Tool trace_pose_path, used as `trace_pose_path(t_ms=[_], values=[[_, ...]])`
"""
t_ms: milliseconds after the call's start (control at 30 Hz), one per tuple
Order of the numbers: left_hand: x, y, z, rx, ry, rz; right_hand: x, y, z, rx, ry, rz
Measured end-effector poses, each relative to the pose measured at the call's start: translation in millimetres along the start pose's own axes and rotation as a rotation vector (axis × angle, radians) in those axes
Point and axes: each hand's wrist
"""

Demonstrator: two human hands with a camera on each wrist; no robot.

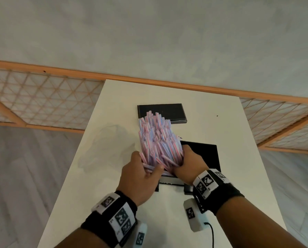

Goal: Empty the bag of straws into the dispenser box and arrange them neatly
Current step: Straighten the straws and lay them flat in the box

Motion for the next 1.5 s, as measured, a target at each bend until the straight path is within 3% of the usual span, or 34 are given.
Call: trace_pose_path(t_ms=[67,267,500,700,967,1200,1367,1500], values=[[2,-2,1,0.020,0.027,-0.015,0,1,-2,-0.015,0.011,0.005],[0,-5,-5,-0.002,0.046,0.044,-14,-17,-2,-0.388,0.250,-0.023],[-12,-6,-3,0.018,0.064,0.019,-18,10,10,-0.314,0.456,0.163],[-13,-9,-4,-0.006,0.012,-0.007,-8,44,28,-0.156,0.224,0.061],[-10,-5,0,-0.020,-0.015,0.038,-8,32,31,-0.232,0.257,-0.213],[-14,-6,4,0.004,-0.032,0.037,-4,23,20,-0.211,0.157,0.000],[-8,-6,1,-0.034,0.050,0.111,-5,17,20,-0.318,0.074,-0.014],[-5,-10,-4,-0.060,0.071,0.139,-6,19,23,-0.319,0.013,-0.025]])
Point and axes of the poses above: each hand's wrist, its own z-axis away from the middle knuckle, its own x-axis out of the palm, y = z × x, and after that the axes turned 4 degrees about -x, right-handed
